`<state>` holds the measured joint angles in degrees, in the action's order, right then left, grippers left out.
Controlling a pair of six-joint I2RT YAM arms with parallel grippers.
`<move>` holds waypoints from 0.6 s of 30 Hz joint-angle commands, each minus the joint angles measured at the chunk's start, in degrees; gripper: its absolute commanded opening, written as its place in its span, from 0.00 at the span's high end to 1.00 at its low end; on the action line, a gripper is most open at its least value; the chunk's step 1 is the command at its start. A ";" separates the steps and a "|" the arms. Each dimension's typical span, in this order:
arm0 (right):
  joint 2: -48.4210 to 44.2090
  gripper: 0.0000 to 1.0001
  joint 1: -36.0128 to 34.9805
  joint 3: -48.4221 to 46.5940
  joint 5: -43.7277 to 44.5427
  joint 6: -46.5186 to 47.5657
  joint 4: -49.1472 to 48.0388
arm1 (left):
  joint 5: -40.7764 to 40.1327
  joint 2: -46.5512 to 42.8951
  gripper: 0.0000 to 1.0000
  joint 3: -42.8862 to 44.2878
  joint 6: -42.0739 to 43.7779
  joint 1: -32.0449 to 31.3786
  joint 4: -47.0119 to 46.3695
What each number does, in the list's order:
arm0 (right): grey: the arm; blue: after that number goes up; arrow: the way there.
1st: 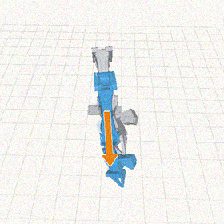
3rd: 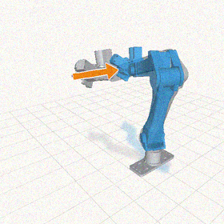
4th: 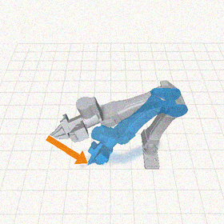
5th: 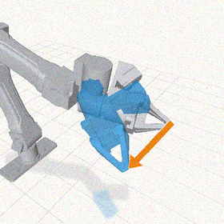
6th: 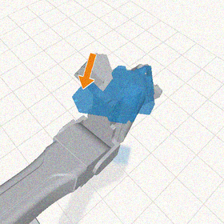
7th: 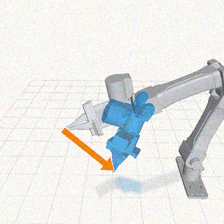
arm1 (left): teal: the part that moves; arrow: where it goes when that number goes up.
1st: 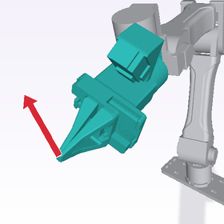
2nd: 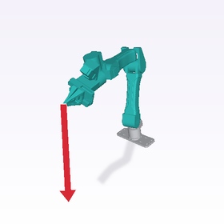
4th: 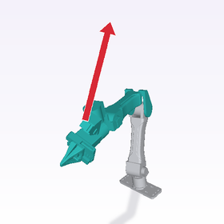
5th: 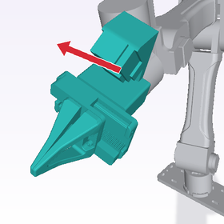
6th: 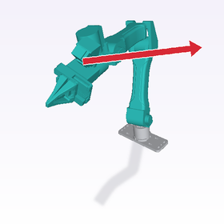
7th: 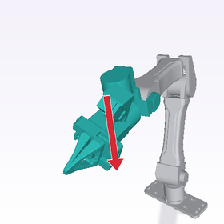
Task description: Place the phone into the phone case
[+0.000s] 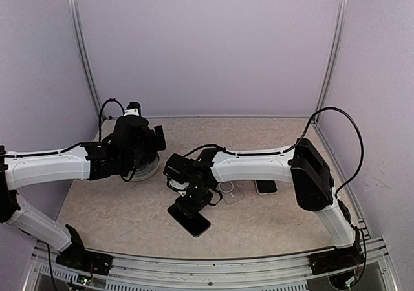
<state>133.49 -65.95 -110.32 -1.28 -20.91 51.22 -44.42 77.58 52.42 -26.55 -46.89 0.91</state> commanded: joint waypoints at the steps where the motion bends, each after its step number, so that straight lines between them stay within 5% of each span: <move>1: -0.36 0.47 -0.38 0.60 3.63 -0.32 2.61 | -0.67 -0.41 0.01 -0.29 0.75 0.56 -0.28; 3: -0.92 0.17 -0.23 0.37 3.24 -0.95 2.77 | -0.65 -0.33 0.01 -0.30 0.79 0.58 -0.25; 6: -1.33 0.01 -0.27 -1.26 1.87 -1.12 3.39 | -0.66 -0.25 0.01 -0.34 0.71 0.58 -0.29; 18: 1.58 0.01 -3.48 -3.56 0.35 -1.91 9.37 | -0.01 -1.26 0.01 -0.79 1.32 1.01 -0.02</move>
<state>133.38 -68.88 -112.86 -0.16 -22.20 57.04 -44.38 77.58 52.38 -26.26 -46.39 0.91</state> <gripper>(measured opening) 0.993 0.989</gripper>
